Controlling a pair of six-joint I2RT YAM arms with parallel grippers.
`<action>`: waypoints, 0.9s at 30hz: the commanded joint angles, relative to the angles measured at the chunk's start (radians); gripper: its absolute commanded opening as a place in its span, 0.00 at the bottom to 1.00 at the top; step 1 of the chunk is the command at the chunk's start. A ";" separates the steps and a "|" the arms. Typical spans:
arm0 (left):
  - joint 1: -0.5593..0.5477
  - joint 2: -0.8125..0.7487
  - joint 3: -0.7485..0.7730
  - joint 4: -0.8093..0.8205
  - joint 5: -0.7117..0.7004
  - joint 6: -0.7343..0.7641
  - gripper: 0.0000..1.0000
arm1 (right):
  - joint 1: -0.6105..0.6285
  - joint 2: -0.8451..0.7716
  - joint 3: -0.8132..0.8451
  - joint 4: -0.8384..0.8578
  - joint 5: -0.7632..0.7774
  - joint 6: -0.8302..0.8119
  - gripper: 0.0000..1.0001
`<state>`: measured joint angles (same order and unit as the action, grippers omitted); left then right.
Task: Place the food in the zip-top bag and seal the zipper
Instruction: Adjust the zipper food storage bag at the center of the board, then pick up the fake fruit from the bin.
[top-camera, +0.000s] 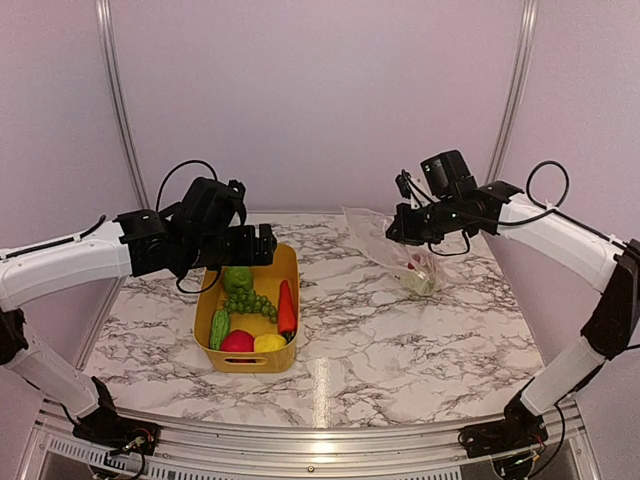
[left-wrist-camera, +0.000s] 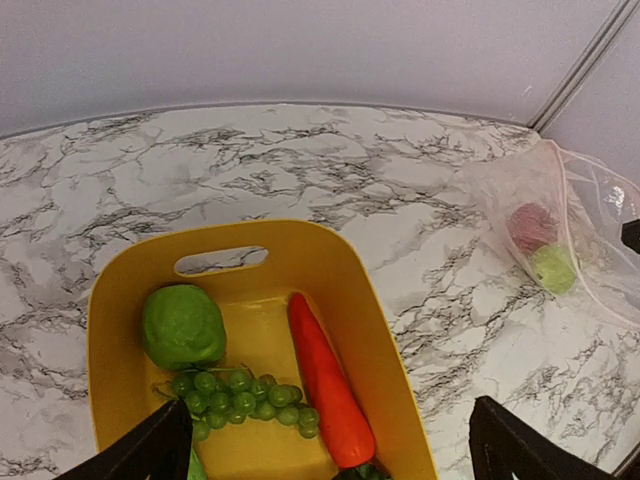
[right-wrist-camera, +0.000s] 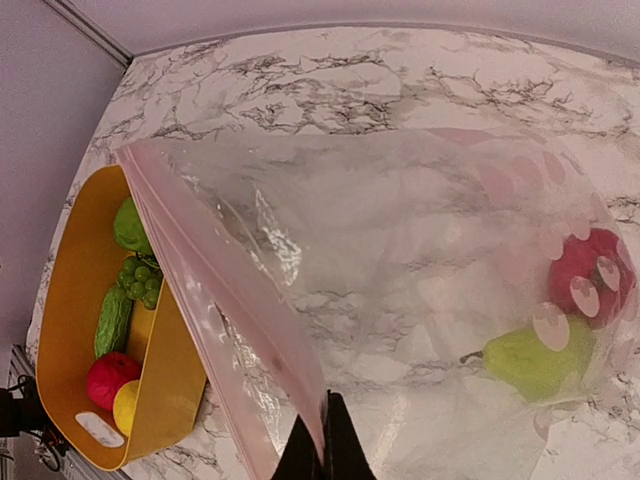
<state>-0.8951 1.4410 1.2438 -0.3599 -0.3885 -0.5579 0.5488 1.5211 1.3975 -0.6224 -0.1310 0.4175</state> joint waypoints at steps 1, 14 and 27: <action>0.045 0.024 -0.013 -0.174 -0.100 0.068 0.99 | 0.020 0.049 0.051 0.032 -0.038 0.014 0.00; 0.122 0.242 0.105 -0.263 -0.124 -0.180 0.86 | 0.035 0.090 0.104 0.021 -0.064 -0.003 0.00; 0.198 0.476 0.209 -0.280 -0.149 -0.218 0.82 | 0.035 0.041 0.052 0.026 -0.061 0.005 0.00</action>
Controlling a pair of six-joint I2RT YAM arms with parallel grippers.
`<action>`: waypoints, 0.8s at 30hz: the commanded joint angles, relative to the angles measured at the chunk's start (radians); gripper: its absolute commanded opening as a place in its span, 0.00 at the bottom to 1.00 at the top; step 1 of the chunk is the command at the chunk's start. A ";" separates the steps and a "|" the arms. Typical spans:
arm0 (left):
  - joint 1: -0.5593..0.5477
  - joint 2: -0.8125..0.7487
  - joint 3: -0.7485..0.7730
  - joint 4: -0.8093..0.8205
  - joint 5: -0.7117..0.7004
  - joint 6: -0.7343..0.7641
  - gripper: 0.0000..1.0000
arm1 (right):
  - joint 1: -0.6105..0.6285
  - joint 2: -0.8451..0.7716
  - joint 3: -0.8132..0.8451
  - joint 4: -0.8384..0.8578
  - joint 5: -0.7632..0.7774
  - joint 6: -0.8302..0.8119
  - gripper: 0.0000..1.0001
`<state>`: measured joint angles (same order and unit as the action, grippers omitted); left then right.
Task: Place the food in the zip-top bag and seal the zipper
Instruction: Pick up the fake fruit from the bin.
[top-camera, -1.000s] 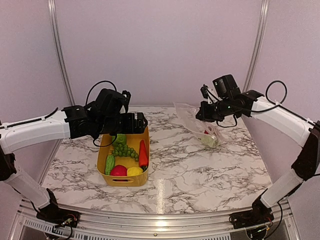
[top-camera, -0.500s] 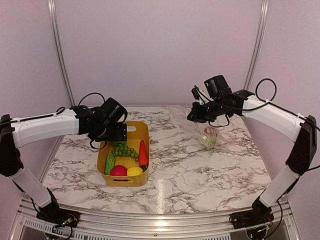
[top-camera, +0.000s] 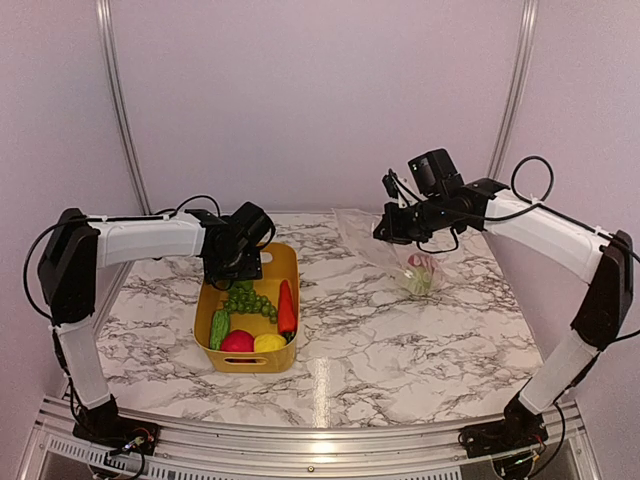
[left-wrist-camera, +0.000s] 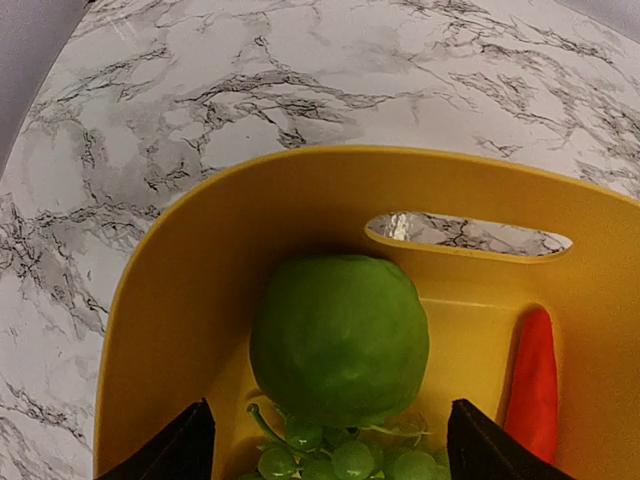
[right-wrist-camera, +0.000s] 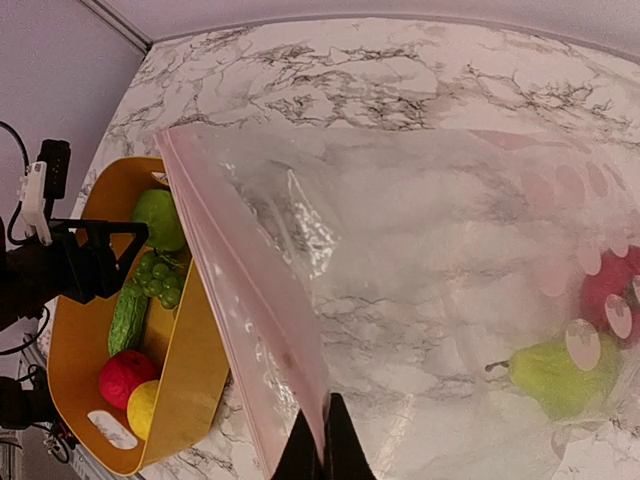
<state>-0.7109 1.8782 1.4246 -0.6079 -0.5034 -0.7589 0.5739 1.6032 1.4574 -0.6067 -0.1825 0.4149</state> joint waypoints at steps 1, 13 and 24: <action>0.017 0.051 0.031 -0.030 -0.034 -0.013 0.82 | 0.010 -0.045 -0.015 0.012 -0.011 0.009 0.00; 0.039 0.190 0.114 0.011 -0.036 0.039 0.85 | 0.010 -0.050 -0.016 -0.001 -0.018 0.010 0.00; 0.039 0.166 0.115 0.031 0.030 0.046 0.60 | 0.011 -0.044 0.012 -0.015 -0.022 0.000 0.00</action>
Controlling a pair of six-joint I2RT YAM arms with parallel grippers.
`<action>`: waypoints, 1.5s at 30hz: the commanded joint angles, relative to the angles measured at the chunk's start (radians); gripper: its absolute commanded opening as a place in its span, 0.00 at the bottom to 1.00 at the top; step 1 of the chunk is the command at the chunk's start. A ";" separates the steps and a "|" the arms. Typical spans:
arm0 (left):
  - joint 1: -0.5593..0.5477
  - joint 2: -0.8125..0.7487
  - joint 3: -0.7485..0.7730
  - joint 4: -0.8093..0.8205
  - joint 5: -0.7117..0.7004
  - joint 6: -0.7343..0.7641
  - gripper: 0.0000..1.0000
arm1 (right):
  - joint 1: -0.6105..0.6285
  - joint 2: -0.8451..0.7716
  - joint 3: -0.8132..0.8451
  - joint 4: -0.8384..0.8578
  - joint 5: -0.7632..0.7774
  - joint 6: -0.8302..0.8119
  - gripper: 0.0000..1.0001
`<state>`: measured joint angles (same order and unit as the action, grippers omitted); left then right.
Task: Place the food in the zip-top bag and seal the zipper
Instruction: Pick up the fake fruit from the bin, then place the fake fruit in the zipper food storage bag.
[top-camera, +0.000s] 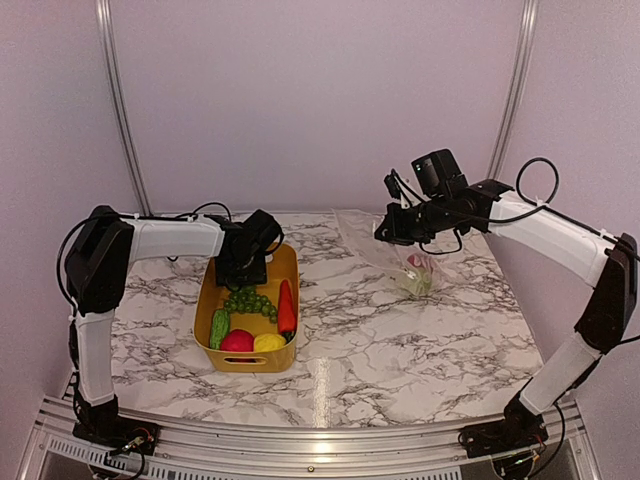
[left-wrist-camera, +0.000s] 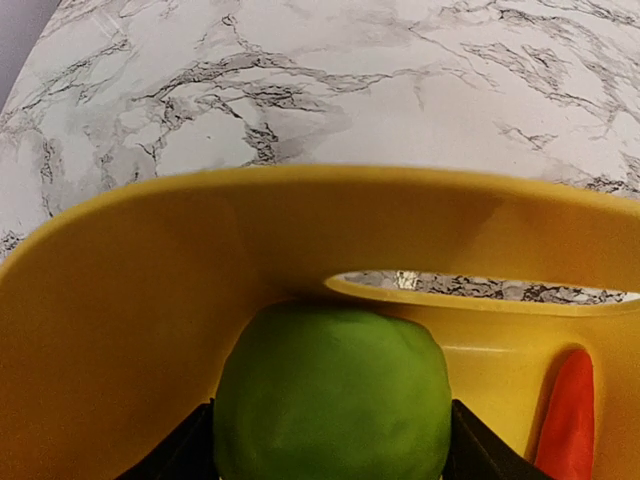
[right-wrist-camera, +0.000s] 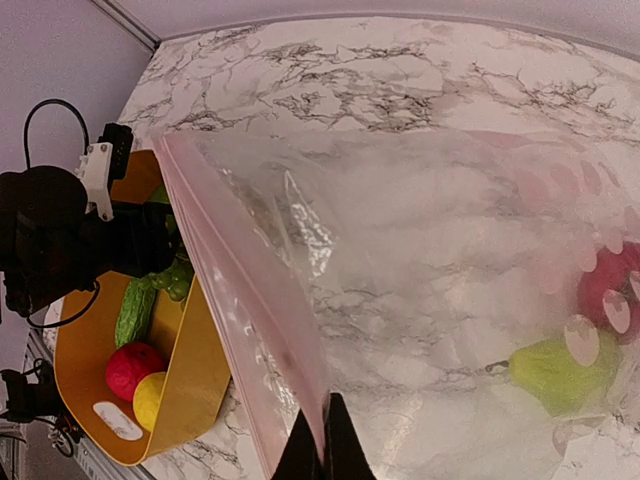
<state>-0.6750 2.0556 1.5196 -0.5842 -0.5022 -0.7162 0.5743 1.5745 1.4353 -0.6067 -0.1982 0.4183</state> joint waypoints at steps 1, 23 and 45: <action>0.001 -0.029 0.019 0.004 0.027 0.000 0.59 | 0.012 -0.013 0.035 -0.017 -0.007 -0.006 0.00; -0.181 -0.449 -0.081 0.116 0.284 0.126 0.46 | 0.012 0.021 0.053 -0.039 0.007 -0.036 0.00; -0.216 -0.164 0.137 0.565 0.659 0.035 0.47 | -0.001 0.009 0.094 -0.023 -0.025 0.042 0.00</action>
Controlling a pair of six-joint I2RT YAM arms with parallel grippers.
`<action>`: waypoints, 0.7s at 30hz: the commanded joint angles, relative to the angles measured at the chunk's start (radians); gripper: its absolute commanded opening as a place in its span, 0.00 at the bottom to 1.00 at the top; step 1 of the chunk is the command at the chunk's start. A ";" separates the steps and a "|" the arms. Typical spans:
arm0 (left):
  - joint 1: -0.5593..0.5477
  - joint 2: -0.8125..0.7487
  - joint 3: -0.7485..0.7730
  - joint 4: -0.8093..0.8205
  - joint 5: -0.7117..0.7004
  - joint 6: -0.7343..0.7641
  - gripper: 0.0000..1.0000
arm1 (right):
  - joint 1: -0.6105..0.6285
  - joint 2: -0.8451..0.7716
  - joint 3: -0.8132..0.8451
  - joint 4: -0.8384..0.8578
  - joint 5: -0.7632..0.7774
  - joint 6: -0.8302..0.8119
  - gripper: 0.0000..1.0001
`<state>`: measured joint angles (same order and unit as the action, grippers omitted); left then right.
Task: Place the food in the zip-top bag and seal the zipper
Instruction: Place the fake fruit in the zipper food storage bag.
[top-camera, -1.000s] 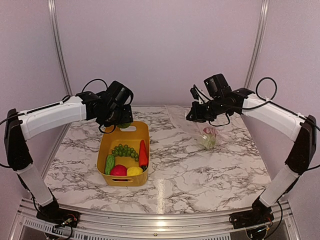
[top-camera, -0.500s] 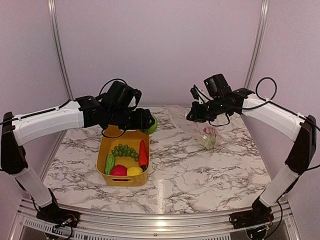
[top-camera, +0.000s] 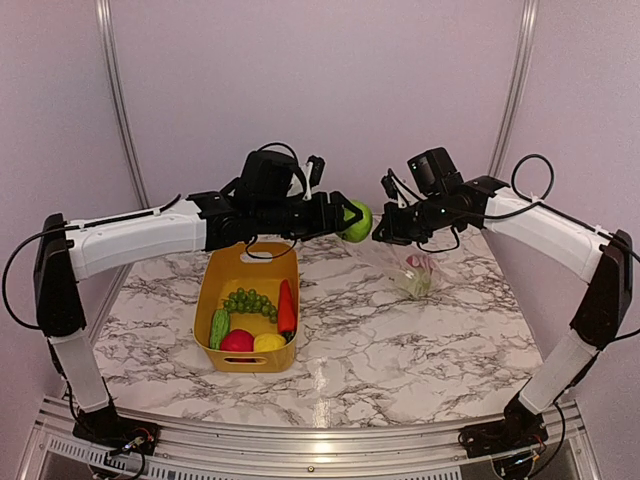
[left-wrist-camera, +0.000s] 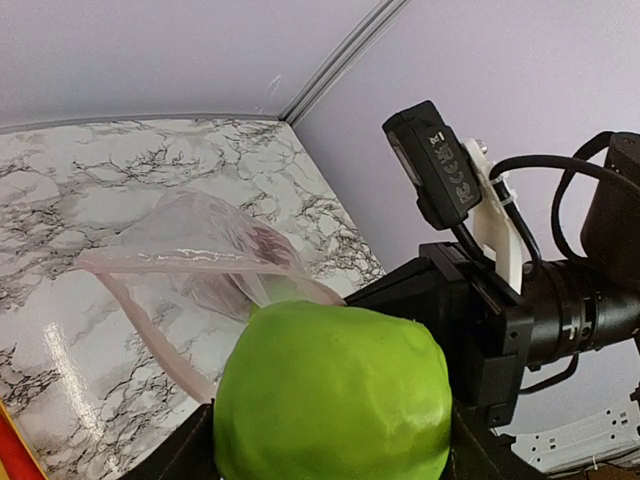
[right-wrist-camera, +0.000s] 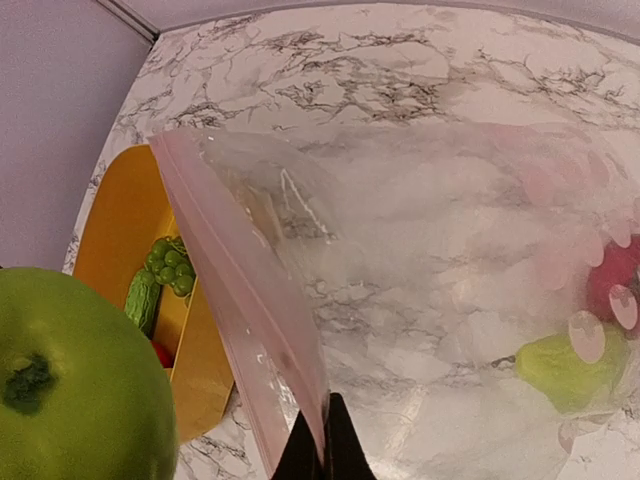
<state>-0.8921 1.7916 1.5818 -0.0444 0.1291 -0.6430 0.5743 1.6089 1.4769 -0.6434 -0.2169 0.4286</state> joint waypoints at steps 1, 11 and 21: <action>0.001 0.122 0.092 0.013 0.014 -0.049 0.47 | -0.004 -0.029 0.061 0.012 -0.004 0.037 0.00; 0.002 0.258 0.236 -0.104 -0.091 -0.103 0.52 | -0.010 -0.033 0.169 -0.056 0.037 0.055 0.00; 0.004 0.292 0.354 -0.177 -0.125 -0.091 0.75 | -0.008 -0.052 0.131 -0.018 -0.003 0.082 0.00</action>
<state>-0.8890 2.0632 1.8969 -0.1654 0.0277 -0.7376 0.5591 1.5814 1.5921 -0.6807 -0.2043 0.4965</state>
